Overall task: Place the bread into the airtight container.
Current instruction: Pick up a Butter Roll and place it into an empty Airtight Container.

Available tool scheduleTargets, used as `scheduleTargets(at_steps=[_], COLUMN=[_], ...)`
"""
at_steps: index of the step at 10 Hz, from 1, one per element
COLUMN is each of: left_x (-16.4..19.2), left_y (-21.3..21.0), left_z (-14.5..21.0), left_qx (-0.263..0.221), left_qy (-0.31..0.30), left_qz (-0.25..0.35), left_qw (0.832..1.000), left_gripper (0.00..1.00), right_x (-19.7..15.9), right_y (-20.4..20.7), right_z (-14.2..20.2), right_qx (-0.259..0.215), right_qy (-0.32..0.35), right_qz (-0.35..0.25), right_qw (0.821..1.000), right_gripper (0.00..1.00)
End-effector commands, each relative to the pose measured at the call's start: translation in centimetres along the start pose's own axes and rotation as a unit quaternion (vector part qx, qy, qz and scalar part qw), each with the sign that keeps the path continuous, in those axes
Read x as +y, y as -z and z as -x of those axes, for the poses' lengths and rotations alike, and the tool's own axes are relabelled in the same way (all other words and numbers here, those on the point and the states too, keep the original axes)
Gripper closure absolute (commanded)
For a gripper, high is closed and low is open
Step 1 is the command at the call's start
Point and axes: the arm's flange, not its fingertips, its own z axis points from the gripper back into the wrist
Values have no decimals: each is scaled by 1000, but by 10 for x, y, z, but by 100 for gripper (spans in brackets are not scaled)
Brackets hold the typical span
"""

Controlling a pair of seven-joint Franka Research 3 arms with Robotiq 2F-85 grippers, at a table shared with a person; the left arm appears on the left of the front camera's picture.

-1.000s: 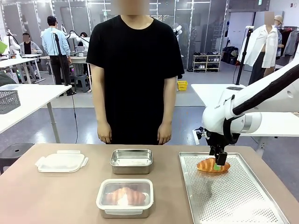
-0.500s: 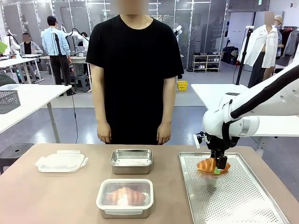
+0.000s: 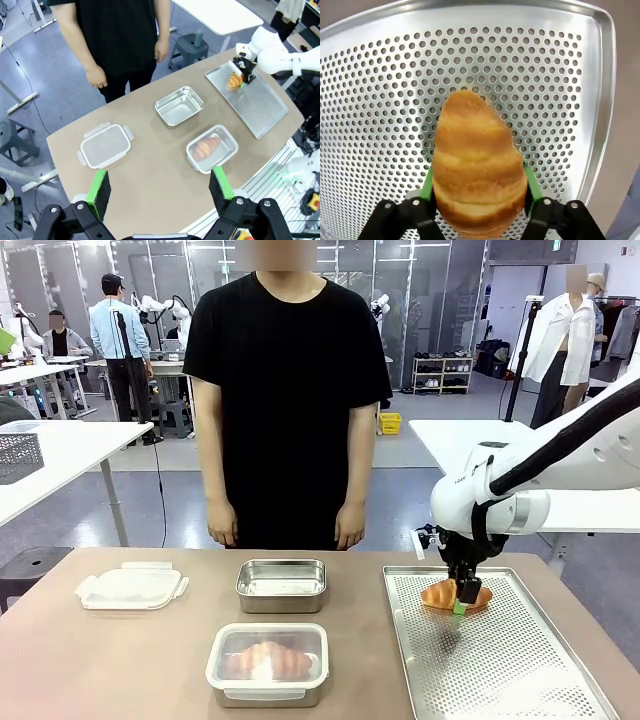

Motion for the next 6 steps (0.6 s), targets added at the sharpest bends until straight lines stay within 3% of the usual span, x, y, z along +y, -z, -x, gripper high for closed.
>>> scheduleTargets(at_steps=[1, 4, 6], left_x=[0, 0, 0], left_y=[-1, -1, -1], left_z=[-1, -1, -1], left_qx=[1, 1, 1], left_qy=[5, 5, 5], left_qz=[2, 2, 2], left_qw=[1000, 1000, 1000], left_gripper=[0, 0, 0], right_x=[-1, 2, 17], right_y=[-9, -28, -74], right_z=[-2, -4, -15], right_qx=[5, 8, 7], right_qy=[2, 4, 10], right_qz=[-5, -1, 20], right_qw=[1000, 1000, 1000], right_gripper=[38, 38, 38])
